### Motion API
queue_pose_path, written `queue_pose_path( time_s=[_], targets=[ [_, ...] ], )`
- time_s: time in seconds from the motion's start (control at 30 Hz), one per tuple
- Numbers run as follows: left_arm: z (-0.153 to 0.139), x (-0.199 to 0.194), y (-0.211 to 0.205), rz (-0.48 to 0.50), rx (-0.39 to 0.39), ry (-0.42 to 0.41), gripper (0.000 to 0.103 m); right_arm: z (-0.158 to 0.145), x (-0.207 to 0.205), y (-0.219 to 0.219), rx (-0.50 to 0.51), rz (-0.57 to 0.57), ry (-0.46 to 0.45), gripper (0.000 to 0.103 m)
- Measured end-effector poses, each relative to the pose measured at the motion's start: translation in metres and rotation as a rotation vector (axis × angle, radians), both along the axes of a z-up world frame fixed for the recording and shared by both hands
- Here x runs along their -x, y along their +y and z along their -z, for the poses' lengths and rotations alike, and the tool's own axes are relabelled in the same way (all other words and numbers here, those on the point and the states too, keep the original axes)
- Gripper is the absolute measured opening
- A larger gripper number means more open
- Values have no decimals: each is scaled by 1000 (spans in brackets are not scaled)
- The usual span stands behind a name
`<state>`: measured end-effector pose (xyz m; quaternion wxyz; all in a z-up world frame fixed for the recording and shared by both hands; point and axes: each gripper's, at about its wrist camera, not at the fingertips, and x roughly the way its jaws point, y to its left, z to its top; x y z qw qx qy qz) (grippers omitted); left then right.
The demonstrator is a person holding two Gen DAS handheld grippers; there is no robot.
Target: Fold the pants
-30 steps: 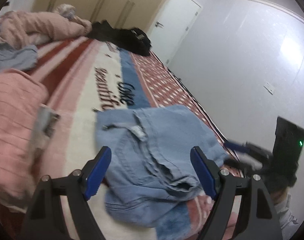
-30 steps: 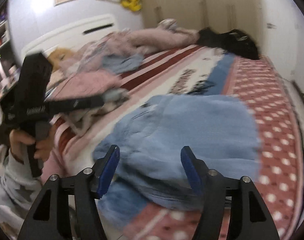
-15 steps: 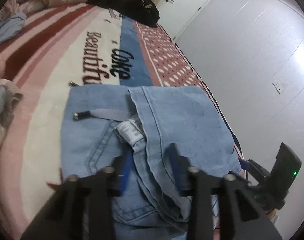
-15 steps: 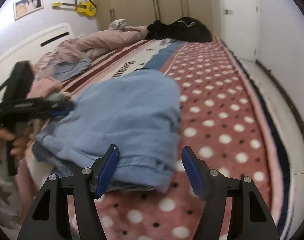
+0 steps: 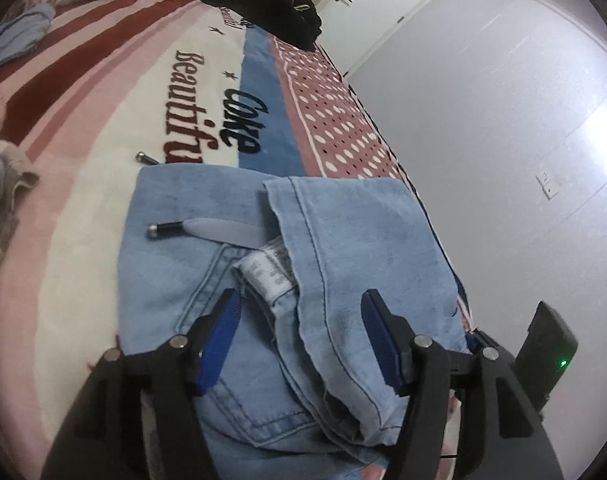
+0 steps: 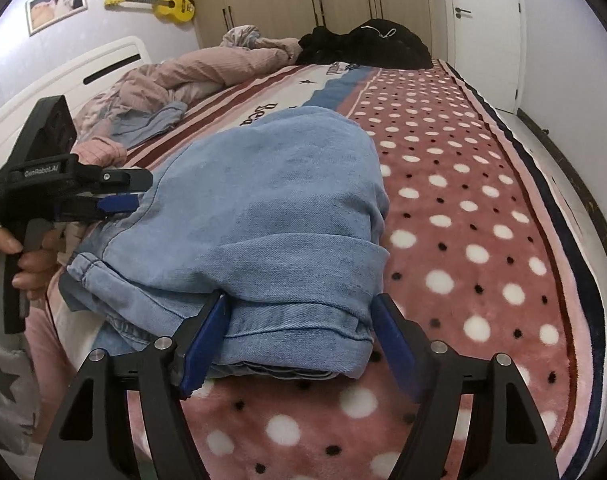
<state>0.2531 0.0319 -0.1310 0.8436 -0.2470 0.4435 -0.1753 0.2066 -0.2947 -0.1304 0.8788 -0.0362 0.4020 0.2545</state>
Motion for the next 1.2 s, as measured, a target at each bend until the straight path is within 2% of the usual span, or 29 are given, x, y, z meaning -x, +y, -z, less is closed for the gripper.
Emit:
queue_pose_path(
  time_s=[0.07,0.13,0.17,0.33,0.5,0.6,0.63,0.67,0.7,0.73,0.77,0.9,0.93,1.0,1.03,1.13,1.2],
  targets=[
    [1,-4,-5,16,11,11,19,0,0,1,-1,-2,2,70],
    [0,-8,-8,16,4,9,11,0,-1,0,-1,-4,4,70],
    [-4,-8,-7,15,-10,-17,8,-1,-1,1,-2,-5,6,70],
    [-25,-15,5,-1,-97,-82,7,-10,5,9,5,-37,-19,71],
    [-18,-22,17,9,-169,-56,7,-19,11,24,26,-73,-59,74],
    [-12,-15,18,12,-200,-47,15,-21,14,31,60,-81,-77,75],
    [-14,-10,20,8,-205,-52,22,-21,14,32,69,-82,-76,76],
    [-17,-6,23,2,-215,-49,36,-21,13,30,69,-84,-72,76],
    [-19,-2,25,-3,-226,-47,44,-22,12,29,64,-87,-62,76],
    [-22,3,29,-9,-228,-51,58,-23,10,25,47,-89,-51,75],
    [-24,8,34,-7,-212,-57,68,-28,7,17,0,-86,-34,75],
    [-15,18,49,26,-83,3,75,-44,-13,-12,-146,-30,10,75],
    [-10,19,50,30,-74,24,78,-45,-22,-19,-169,-7,20,75],
    [0,20,49,34,-73,42,79,-42,-37,-27,-194,21,50,75],
    [6,19,49,39,-55,56,79,-36,-47,-30,-213,16,90,75],
    [24,13,52,52,80,105,81,-13,-71,-29,-276,-42,232,75],
    [29,8,53,63,137,115,82,5,-83,-25,-320,-76,318,75]
  ],
)
